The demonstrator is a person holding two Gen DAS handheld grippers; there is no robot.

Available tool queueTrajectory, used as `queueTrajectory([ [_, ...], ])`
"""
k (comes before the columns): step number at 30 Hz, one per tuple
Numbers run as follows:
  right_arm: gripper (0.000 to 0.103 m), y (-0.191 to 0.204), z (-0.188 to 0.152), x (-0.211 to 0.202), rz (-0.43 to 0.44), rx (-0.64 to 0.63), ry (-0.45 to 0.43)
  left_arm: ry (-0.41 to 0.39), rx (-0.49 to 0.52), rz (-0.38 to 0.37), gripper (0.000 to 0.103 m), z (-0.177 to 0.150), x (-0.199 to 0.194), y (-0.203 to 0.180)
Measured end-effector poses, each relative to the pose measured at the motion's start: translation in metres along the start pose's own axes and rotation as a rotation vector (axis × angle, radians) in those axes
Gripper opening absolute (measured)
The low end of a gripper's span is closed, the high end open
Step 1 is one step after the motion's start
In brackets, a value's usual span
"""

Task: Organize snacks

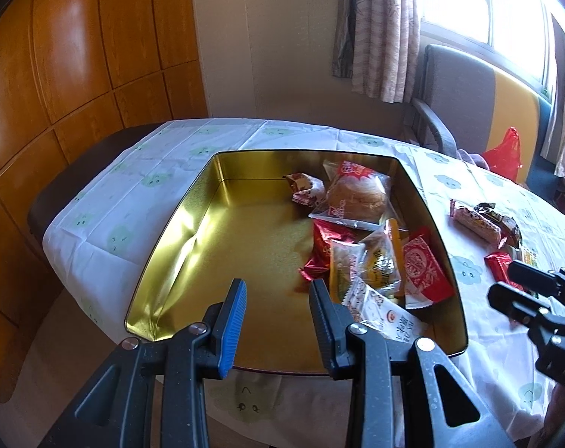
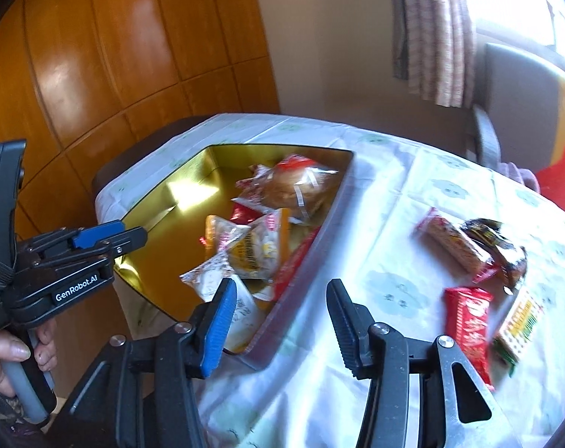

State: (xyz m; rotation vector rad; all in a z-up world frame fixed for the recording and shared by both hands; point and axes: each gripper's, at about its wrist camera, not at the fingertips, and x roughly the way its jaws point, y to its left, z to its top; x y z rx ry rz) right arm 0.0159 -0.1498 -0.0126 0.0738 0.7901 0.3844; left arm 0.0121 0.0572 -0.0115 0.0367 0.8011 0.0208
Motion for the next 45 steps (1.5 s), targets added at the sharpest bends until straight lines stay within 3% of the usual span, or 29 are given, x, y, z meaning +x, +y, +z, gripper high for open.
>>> queueTrajectory([
  [4, 0.058, -0.019, -0.009, -0.011, -0.044, 0.041, -0.005, -0.006, 0.023, -0.011, 0.035, 0.002, -0.002, -0.008],
  [28, 0.063, -0.161, -0.088, -0.072, -0.364, 0.389, 0.011, -0.029, 0.247, -0.134, 0.035, 0.014, -0.014, -0.1],
  [37, 0.066, -0.186, -0.111, -0.078, -0.453, 0.445, 0.043, 0.002, 0.33, -0.203, 0.035, 0.013, -0.012, -0.143],
  [45, 0.067, -0.194, -0.125, -0.077, -0.462, 0.48, 0.066, 0.035, 0.387, -0.283, 0.035, 0.011, -0.01, -0.177],
])
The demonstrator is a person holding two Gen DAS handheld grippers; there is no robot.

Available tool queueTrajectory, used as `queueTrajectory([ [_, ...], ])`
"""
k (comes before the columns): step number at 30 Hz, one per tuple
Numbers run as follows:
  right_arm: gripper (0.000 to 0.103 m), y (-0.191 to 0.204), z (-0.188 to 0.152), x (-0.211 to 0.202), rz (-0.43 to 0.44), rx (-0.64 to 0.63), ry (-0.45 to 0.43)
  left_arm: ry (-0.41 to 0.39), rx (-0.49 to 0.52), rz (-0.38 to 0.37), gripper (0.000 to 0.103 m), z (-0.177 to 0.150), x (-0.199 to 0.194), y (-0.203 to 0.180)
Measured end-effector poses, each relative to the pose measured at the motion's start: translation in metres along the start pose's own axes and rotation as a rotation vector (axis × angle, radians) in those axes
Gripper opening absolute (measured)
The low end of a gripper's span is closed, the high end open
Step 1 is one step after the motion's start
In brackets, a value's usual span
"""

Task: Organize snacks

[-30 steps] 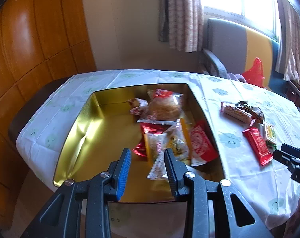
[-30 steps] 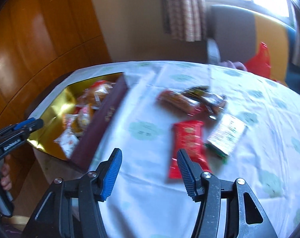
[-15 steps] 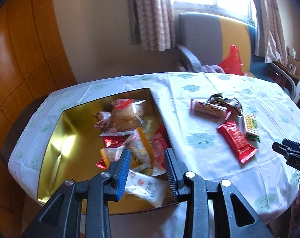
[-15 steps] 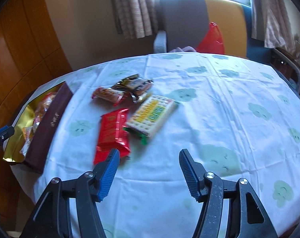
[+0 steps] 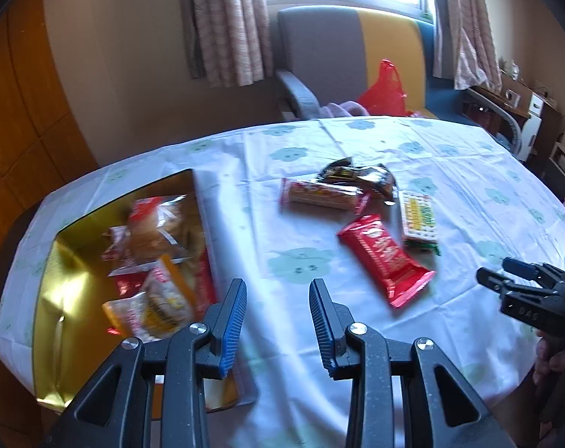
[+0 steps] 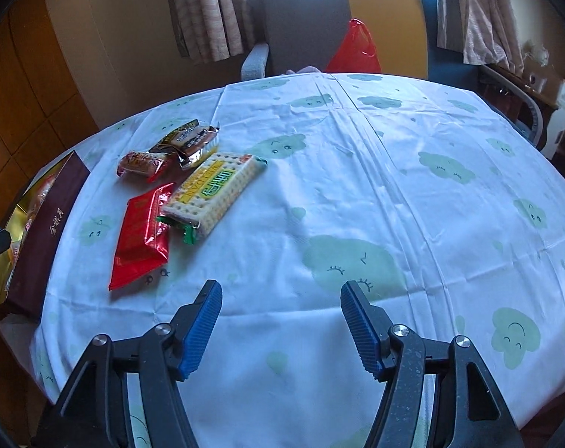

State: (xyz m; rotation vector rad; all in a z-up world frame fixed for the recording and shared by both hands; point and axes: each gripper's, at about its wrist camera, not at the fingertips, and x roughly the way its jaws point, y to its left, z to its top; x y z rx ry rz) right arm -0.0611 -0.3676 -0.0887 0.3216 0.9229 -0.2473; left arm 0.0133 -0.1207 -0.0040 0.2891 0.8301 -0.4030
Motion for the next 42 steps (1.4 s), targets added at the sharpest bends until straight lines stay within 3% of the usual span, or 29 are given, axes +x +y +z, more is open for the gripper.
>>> queueTrajectory([
  [8, 0.07, 0.0, -0.006, 0.006, -0.003, -0.011, 0.008, 0.087, 0.008, -0.112, 0.035, 0.012, 0.03, -0.027],
  [14, 0.076, 0.004, -0.009, 0.007, -0.002, -0.042, 0.003, 0.207, -0.082, -0.207, 0.046, 0.028, 0.079, -0.042],
  [18, 0.078, 0.005, -0.01, 0.008, 0.005, -0.051, -0.001, 0.24, -0.129, -0.233, 0.056, 0.04, 0.106, -0.052],
  [22, 0.081, 0.005, -0.011, 0.009, 0.014, -0.058, -0.006, 0.274, -0.137, -0.222, 0.057, 0.047, 0.129, -0.062],
  [27, 0.084, 0.008, -0.013, 0.01, 0.014, -0.079, -0.012, 0.264, -0.103, -0.192, 0.057, 0.05, 0.143, -0.074],
  [29, 0.085, 0.009, -0.013, 0.01, 0.012, -0.085, -0.013, 0.241, -0.061, -0.169, 0.051, 0.046, 0.14, -0.078],
  [31, 0.085, 0.009, -0.013, 0.01, 0.015, -0.09, -0.015, 0.229, -0.047, -0.188, 0.039, 0.039, 0.132, -0.075],
  [36, 0.085, 0.009, -0.014, 0.012, 0.015, -0.105, -0.017, 0.198, -0.019, -0.169, 0.038, 0.01, 0.106, -0.061],
  [42, 0.084, 0.008, -0.009, 0.012, 0.018, -0.103, 0.004, 0.102, 0.033, -0.161, 0.041, -0.024, 0.086, -0.044],
])
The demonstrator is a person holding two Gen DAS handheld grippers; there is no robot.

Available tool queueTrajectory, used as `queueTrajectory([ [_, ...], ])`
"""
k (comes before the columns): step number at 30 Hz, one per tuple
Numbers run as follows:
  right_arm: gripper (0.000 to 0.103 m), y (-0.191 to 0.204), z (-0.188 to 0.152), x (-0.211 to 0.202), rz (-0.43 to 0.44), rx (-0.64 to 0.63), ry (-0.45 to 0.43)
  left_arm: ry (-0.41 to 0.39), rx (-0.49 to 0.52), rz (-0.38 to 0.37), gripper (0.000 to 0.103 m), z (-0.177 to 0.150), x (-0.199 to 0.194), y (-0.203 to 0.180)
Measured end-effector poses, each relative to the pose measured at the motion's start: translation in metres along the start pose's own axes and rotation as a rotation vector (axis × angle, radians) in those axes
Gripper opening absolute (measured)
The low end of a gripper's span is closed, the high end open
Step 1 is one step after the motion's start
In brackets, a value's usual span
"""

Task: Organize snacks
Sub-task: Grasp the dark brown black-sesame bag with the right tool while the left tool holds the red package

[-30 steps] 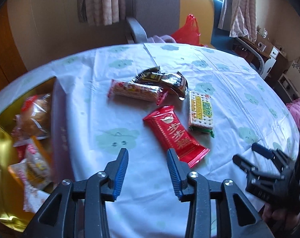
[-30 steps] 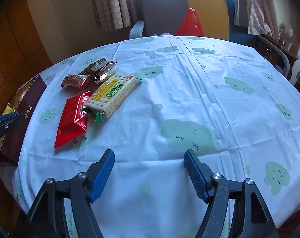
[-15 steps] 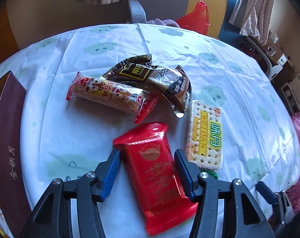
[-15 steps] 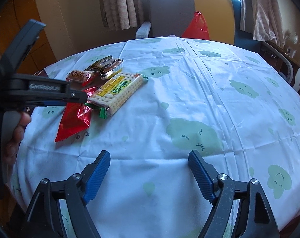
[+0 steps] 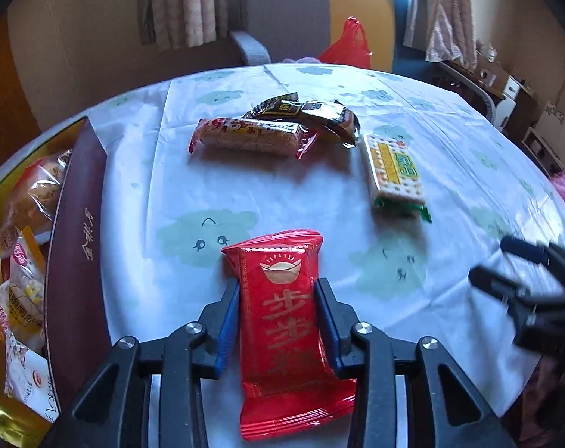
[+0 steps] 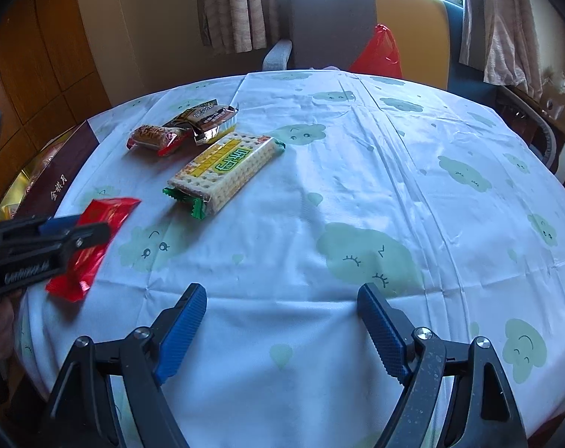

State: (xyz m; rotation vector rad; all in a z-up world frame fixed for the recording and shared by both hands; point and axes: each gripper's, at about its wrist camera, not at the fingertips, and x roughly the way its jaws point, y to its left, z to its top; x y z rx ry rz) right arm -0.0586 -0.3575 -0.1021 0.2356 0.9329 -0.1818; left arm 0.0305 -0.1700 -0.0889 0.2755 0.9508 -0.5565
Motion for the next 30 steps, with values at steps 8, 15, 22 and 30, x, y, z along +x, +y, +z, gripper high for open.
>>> queueTrajectory([
  [8, 0.053, 0.008, 0.045, -0.005, 0.08, -0.042, -0.013, -0.067, -0.005, -0.008, 0.04, -0.008, -0.002, 0.002],
  [15, 0.053, 0.043, 0.11, 0.008, 0.142, -0.204, -0.046, -0.089, 0.002, 0.002, 0.04, -0.011, -0.002, 0.0],
  [22, 0.053, 0.085, 0.162, 0.055, 0.138, -0.426, 0.026, -0.093, -0.013, -0.017, 0.04, -0.012, -0.002, 0.003],
  [30, 0.058, 0.106, 0.177, 0.125, 0.047, -0.592, 0.188, -0.091, -0.026, -0.037, 0.04, -0.013, -0.001, 0.004],
])
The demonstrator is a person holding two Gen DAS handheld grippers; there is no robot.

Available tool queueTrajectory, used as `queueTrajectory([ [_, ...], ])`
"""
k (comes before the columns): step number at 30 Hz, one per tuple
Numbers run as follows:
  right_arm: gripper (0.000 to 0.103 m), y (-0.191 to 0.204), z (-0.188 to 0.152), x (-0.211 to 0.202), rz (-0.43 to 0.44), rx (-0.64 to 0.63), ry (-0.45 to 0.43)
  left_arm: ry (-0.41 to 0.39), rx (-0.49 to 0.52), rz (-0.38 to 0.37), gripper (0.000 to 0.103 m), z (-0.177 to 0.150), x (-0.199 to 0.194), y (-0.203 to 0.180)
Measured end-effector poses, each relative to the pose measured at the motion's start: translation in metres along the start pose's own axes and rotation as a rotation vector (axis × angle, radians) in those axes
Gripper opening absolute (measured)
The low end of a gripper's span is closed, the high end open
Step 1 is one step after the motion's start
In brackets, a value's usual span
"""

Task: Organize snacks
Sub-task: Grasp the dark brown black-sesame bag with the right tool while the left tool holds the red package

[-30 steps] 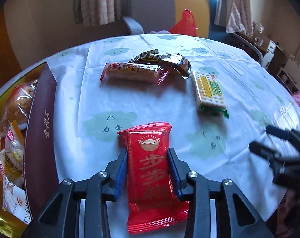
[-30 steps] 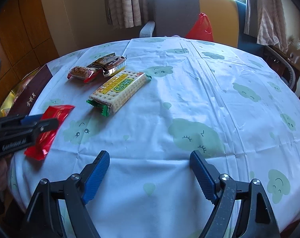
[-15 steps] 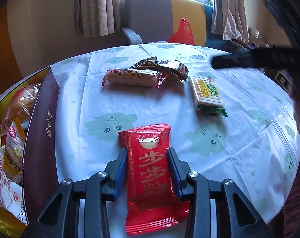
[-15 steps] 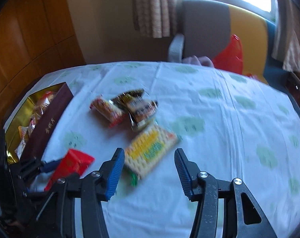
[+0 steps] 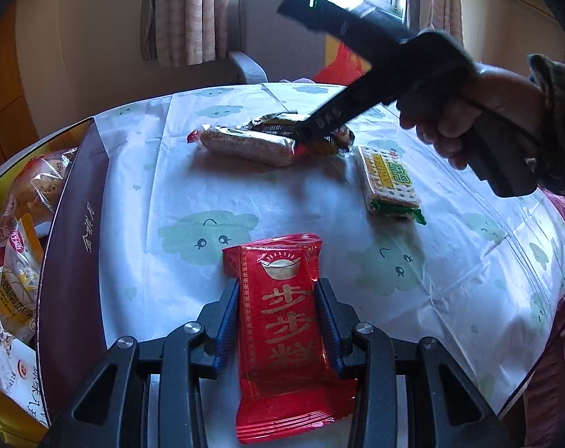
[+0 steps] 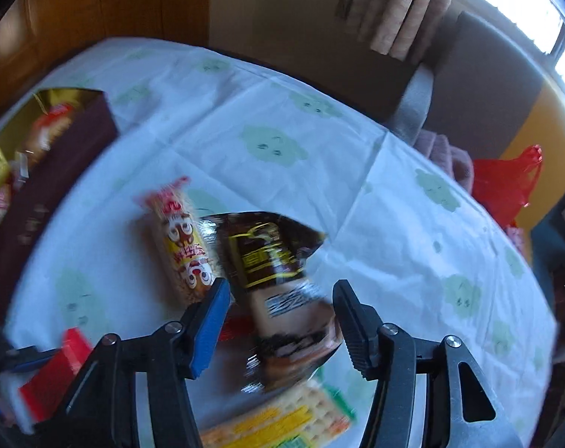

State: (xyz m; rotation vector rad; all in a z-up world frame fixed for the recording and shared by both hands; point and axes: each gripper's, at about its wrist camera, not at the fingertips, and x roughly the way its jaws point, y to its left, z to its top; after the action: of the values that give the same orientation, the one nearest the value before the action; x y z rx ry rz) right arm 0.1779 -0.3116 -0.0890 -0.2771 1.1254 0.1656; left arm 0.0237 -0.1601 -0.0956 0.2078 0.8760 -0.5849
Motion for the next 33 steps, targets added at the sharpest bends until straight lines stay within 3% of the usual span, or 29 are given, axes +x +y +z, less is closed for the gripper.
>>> queueTrajectory([
  [1, 0.045, -0.002, -0.002, 0.007, -0.011, -0.001, 0.026, 0.0, -0.001, -0.001, 0.04, 0.0, 0.0, 0.0],
  [4, 0.033, -0.015, -0.009, 0.001, 0.006, 0.074, -0.006, -0.001, -0.002, -0.003, 0.04, 0.0, 0.0, 0.0],
  [11, 0.033, -0.066, -0.061, -0.042, -0.071, 0.316, -0.074, -0.005, 0.0, 0.002, 0.04, 0.0, 0.001, 0.001],
  [14, 0.033, -0.085, -0.094, -0.055, -0.108, 0.408, -0.054, -0.006, 0.002, 0.007, 0.04, -0.001, 0.001, -0.001],
  [17, 0.033, -0.085, -0.131, -0.063, -0.118, 0.44, -0.002, -0.003, -0.001, 0.007, 0.04, 0.0, 0.0, -0.002],
  [21, 0.034, -0.07, -0.175, -0.077, -0.06, 0.468, 0.027, -0.002, 0.001, 0.017, 0.04, 0.0, -0.001, -0.003],
  [23, 0.042, -0.061, -0.191, -0.086, -0.014, 0.481, 0.02, 0.0, 0.002, 0.019, 0.04, 0.0, -0.001, -0.004],
  [25, 0.069, -0.051, -0.205, -0.096, 0.075, 0.497, 0.001, 0.001, 0.004, 0.023, 0.04, 0.0, -0.001, -0.005],
  [27, 0.079, -0.044, -0.214, -0.106, 0.143, 0.502, -0.034, 0.002, 0.003, 0.025, 0.04, 0.0, -0.001, -0.005],
  [33, 0.084, -0.053, -0.217, -0.113, 0.143, 0.541, -0.092, 0.01, 0.0, 0.029, 0.04, 0.001, -0.001, -0.006],
])
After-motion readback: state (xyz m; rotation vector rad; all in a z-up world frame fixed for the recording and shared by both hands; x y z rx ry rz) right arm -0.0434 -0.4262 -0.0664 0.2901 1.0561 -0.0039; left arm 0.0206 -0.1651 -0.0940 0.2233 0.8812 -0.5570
